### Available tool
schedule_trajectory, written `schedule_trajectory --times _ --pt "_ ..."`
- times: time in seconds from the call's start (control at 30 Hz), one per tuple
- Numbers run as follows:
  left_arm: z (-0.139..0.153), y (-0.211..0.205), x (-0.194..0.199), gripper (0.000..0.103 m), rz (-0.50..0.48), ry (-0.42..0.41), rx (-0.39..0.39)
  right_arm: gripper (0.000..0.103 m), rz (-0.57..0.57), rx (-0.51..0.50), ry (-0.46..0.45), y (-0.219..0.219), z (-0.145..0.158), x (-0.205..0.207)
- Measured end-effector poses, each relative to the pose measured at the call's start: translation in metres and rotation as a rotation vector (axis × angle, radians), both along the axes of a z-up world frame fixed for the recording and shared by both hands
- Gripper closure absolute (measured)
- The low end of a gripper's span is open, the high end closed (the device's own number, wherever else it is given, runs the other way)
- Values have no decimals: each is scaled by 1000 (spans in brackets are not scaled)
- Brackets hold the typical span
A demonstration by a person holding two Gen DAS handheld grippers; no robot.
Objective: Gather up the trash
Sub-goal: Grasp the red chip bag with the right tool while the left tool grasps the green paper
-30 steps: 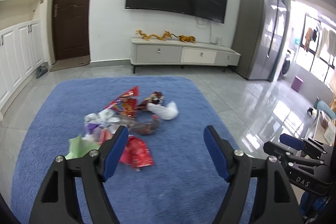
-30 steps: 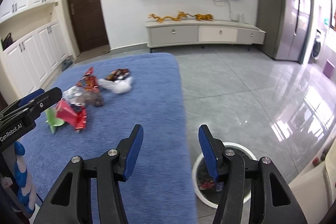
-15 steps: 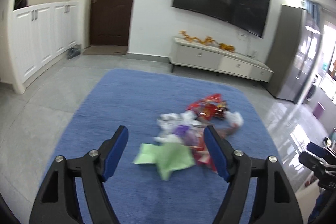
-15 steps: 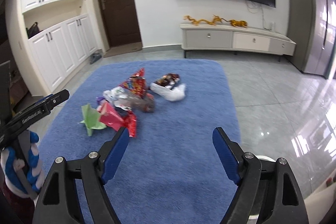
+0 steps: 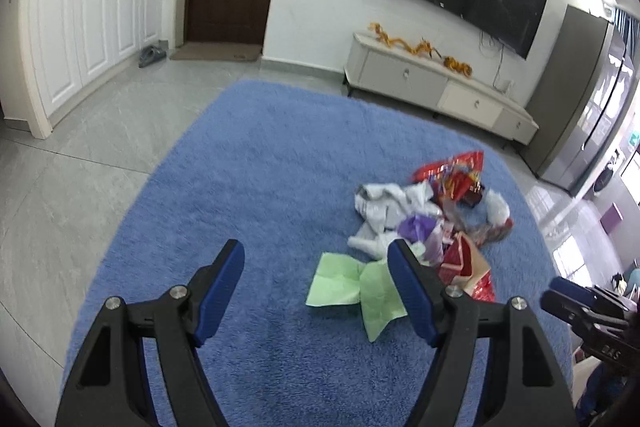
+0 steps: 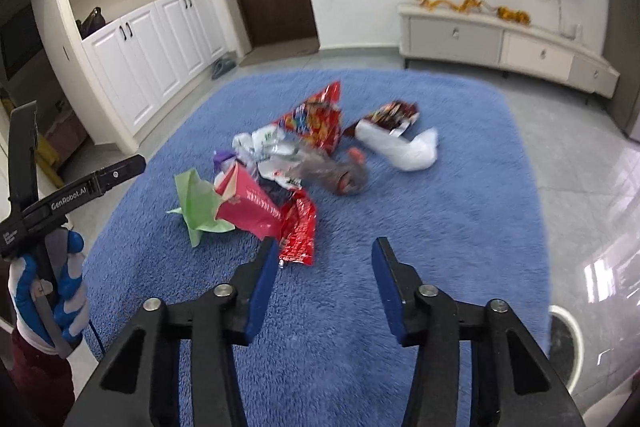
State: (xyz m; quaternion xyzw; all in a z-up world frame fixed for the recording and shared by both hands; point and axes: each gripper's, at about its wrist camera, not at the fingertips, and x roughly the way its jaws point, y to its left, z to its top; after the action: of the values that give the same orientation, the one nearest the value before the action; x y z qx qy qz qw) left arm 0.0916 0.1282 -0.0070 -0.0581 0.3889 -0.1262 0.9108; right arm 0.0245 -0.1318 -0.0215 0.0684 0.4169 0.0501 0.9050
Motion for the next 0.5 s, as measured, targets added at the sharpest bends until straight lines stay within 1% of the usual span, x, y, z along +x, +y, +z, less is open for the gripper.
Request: schedule_trajectory --times 0.13,0.23,0.4,0.5 --pt "-17 -13 8 30 -33 37 8 60 19 35 51 2 -22 23" --pt "-25 -21 12 30 -60 44 16 60 41 51 77 5 -34 36" --pt "-28 -31 13 30 -108 45 -1 60 74 75 112 11 -50 52" --pt "-30 -34 11 30 -137 53 -26 61 86 78 124 15 -57 57"
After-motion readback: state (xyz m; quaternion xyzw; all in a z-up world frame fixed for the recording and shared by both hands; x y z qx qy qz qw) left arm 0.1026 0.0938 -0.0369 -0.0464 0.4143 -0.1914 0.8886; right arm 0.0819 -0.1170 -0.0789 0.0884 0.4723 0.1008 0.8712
